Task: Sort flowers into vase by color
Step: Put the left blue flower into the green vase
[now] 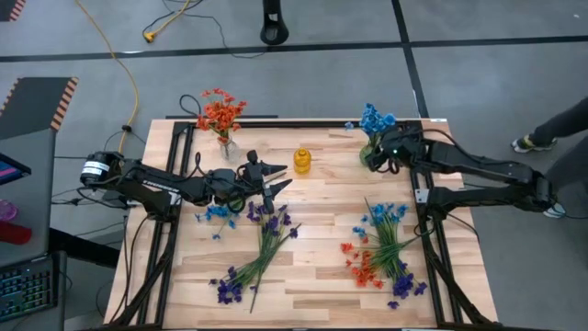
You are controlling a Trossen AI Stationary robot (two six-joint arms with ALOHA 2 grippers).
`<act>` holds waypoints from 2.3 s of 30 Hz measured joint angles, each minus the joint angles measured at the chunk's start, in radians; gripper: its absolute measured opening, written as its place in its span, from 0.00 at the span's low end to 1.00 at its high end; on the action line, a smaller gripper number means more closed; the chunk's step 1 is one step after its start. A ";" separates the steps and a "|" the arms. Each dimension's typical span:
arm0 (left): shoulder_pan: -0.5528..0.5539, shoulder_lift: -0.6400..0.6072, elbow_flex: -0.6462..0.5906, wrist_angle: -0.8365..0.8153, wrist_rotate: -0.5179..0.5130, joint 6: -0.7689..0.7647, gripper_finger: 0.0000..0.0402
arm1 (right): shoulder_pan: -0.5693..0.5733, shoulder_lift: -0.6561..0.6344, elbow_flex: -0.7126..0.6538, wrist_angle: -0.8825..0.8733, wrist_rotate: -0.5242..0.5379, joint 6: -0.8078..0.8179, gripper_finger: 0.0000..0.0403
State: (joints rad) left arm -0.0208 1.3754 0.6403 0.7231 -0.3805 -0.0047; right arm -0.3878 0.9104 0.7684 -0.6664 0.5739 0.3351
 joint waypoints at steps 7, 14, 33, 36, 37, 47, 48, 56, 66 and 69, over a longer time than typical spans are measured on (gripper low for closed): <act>0.000 0.000 0.000 0.000 0.000 0.000 0.48 | 0.000 0.000 0.044 -0.073 0.000 -0.001 0.63; 0.000 0.000 0.000 0.000 0.000 0.000 0.48 | 0.000 0.000 0.046 -0.169 -0.058 0.065 0.63; 0.000 0.000 0.000 0.000 0.000 0.000 0.48 | 0.002 0.000 0.046 -0.261 -0.246 0.112 0.63; 0.002 0.000 0.000 0.000 0.000 0.000 0.48 | 0.012 0.000 0.046 -0.261 -0.269 0.112 0.63; 0.002 0.000 0.000 0.000 -0.001 0.000 0.48 | 0.019 0.000 0.046 -0.261 -0.274 0.112 0.63; 0.004 0.000 0.000 0.000 -0.027 0.007 0.48 | 0.099 0.000 0.046 -0.261 -0.285 0.137 0.63; 0.004 0.000 0.000 0.000 -0.027 0.004 0.48 | 0.104 0.000 0.046 -0.263 -0.285 0.154 0.63; 0.004 0.000 0.000 -0.011 -0.027 0.010 0.48 | 0.186 0.000 0.046 -0.267 -0.285 0.206 0.63; 0.004 0.000 0.000 -0.139 -0.035 -0.032 0.48 | 0.312 0.000 0.046 -0.207 -0.282 0.251 0.63; 0.009 0.000 0.000 -0.226 -0.057 -0.064 0.48 | 0.342 0.000 0.046 -0.161 -0.280 0.251 0.63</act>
State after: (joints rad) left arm -0.0115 1.3750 0.6403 0.4969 -0.4372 -0.0686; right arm -0.0462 0.9109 0.8143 -0.8273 0.2935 0.5863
